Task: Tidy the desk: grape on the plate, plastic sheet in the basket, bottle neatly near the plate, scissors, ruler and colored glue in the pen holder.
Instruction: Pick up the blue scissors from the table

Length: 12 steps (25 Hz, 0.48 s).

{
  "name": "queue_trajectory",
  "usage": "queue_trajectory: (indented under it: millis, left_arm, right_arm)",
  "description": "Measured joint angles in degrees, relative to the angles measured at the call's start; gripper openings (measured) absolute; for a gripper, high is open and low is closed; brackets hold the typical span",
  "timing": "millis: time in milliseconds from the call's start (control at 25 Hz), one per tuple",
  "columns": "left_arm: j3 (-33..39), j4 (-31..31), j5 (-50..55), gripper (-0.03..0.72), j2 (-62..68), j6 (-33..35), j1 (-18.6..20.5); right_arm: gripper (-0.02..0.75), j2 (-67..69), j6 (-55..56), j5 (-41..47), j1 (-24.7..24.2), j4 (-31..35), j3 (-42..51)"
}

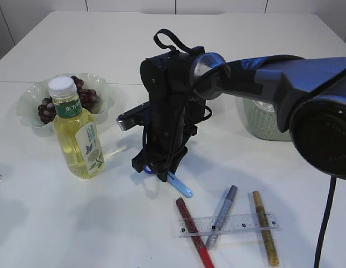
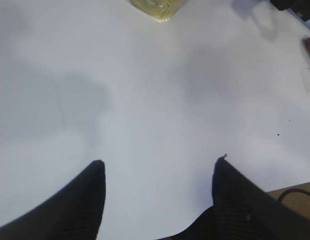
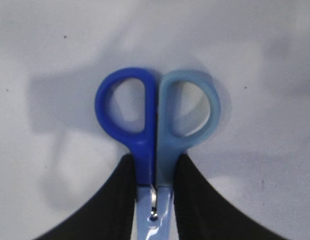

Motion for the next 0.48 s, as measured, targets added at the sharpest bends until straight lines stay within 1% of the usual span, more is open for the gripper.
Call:
queue_trajectory:
  millis: [120,200,480]
  left_arm:
    - [0.0,0.0,0.1,0.489,0.0,0.0,0.0]
    - [0.0,0.0,0.3,0.489,0.0,0.0,0.0]
    - [0.0,0.0,0.6,0.489,0.0,0.0,0.0]
  right_arm:
    - [0.195,0.0,0.0,0.0,0.0,1.0,0.0]
    - [0.195,0.0,0.0,0.0,-0.3,2.9,0.0]
    - [0.195,-1.3,-0.1,-0.1,-2.2,6.5,0.0]
